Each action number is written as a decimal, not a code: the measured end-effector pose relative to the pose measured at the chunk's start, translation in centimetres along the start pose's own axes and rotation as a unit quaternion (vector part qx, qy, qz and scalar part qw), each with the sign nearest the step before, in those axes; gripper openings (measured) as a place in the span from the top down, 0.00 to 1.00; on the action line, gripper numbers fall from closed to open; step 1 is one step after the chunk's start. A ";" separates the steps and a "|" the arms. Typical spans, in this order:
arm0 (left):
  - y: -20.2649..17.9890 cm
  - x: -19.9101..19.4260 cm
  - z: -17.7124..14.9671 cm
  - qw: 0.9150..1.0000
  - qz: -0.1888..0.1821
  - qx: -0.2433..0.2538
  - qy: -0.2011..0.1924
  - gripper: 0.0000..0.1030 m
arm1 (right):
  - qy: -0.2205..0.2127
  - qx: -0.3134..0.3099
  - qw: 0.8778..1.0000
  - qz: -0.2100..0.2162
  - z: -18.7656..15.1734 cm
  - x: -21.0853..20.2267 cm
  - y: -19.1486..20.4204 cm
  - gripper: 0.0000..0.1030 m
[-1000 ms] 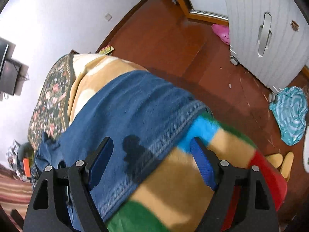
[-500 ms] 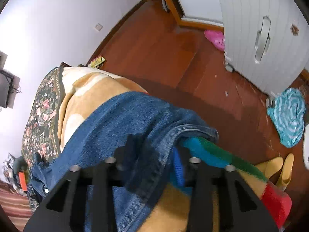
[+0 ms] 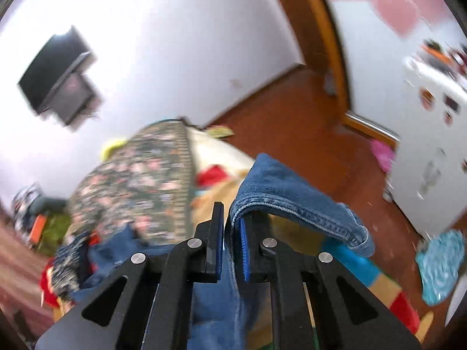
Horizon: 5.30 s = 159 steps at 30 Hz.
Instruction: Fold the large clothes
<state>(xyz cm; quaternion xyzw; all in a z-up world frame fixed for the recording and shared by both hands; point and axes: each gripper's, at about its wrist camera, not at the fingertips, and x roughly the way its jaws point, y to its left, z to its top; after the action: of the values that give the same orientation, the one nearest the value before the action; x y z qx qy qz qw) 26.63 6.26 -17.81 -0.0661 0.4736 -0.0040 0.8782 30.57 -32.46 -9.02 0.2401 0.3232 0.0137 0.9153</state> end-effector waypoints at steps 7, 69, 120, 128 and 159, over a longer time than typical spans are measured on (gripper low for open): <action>1.6 -0.9 -1.1 1.000 -0.003 -0.014 -0.007 0.35 | 0.049 -0.064 0.993 0.084 -3.3 0.9 7.7 0.91; -25.6 15.4 5.8 0.943 -0.026 0.324 0.071 0.36 | 0.197 -0.035 0.979 -0.024 -11.7 6.8 -2.5 0.47; 9.8 3.1 -3.5 0.991 -0.070 -0.115 -0.004 0.37 | 0.251 -0.190 0.949 -0.024 -14.8 9.1 6.7 0.34; 11.4 1.5 -4.5 0.992 0.084 -0.088 -0.026 0.38 | 0.256 -0.171 0.951 -0.024 -14.7 9.2 6.3 0.30; 18.3 9.5 1.8 0.987 0.002 -0.153 0.044 0.38 | 0.251 -0.068 0.965 -0.033 -8.0 15.3 2.1 0.29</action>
<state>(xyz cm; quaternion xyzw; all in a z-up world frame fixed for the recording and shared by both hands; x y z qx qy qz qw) 32.35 23.98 -26.88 -0.1982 0.5068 0.0673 0.8363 38.20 -24.38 -22.41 0.1553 0.5488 0.0651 0.8188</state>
